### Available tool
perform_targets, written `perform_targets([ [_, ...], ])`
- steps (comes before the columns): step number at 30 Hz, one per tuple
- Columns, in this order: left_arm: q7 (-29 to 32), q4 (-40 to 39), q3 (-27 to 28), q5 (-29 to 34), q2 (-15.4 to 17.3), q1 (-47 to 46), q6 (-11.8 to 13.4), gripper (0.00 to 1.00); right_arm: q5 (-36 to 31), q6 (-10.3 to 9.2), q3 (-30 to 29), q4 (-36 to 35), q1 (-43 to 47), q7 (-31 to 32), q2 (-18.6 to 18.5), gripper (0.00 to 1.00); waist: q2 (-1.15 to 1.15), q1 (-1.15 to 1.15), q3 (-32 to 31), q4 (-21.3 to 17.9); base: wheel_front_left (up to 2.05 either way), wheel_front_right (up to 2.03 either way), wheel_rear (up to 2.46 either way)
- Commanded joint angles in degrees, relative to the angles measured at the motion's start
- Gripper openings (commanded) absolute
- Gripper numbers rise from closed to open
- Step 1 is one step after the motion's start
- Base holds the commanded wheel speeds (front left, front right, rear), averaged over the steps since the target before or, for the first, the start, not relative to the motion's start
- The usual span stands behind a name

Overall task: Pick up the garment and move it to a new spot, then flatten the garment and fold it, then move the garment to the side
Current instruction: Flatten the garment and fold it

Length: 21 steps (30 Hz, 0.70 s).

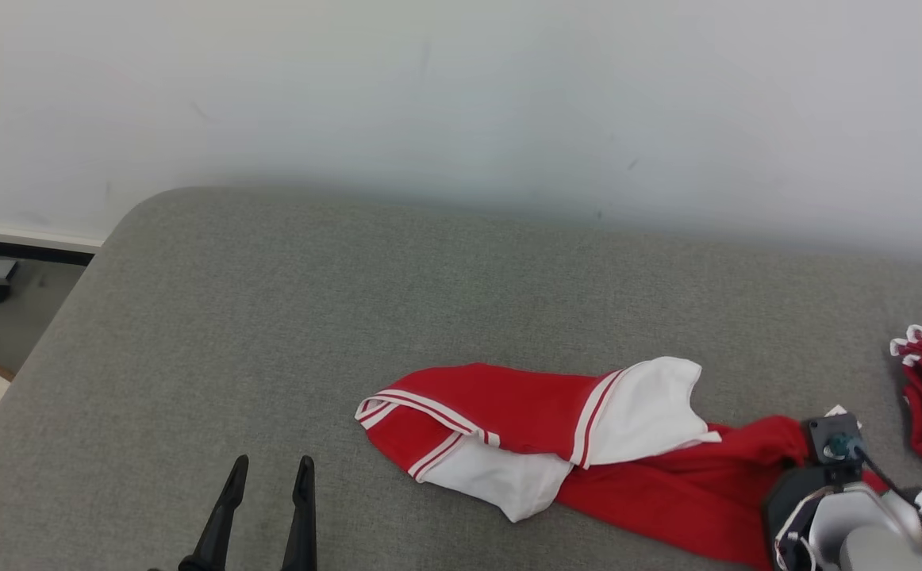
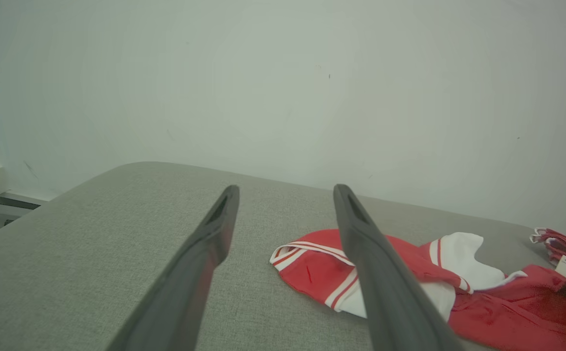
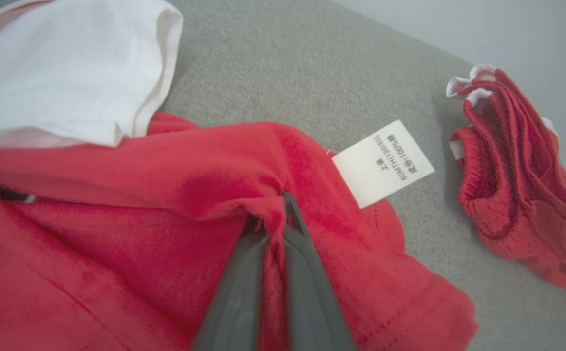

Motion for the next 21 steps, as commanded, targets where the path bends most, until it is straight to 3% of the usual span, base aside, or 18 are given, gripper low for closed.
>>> perform_targets([
  [1, -0.2, 0.1, -0.1, -0.5, -0.1, -0.6, -0.3, 1.0, -0.3, -0.19, -0.3, 0.1, -0.9, -0.2, -0.6, 0.0, -0.01, -0.01, 0.2, 0.4, 0.0, 0.0, 0.0],
  [11, -0.2, 1.4, -1.3, -0.3, -0.1, -2.0, -0.7, 1.0, -3.9, -0.19, -2.2, 7.5, -10.8, -0.8, -4.9, 0.0, -0.01, -0.01, 1.5, 3.8, 0.0, 0.0, 0.0],
  [12, -0.2, 1.6, -1.3, -0.3, -0.1, -2.2, -0.7, 1.0, -4.1, -0.18, -2.5, 8.1, -11.4, -1.1, -4.8, 0.27, -0.01, -0.01, 1.6, 4.0, 0.0, 0.0, 0.0],
  [13, -0.2, 1.8, -1.5, -0.3, -0.1, -2.3, -0.7, 1.0, -3.9, -0.18, -3.0, 8.9, -11.9, -0.9, -4.6, 1.0, -0.01, -0.01, 1.6, 4.1, 0.0, 0.0, 0.0],
  [21, -0.2, 5.9, -4.7, -2.7, 0.3, -2.0, -1.0, 1.0, 0.9, -0.18, -7.2, 8.5, -10.1, -4.0, -1.0, 1.0, -0.01, -0.01, -0.3, 3.2, 0.0, 0.0, 0.0],
])
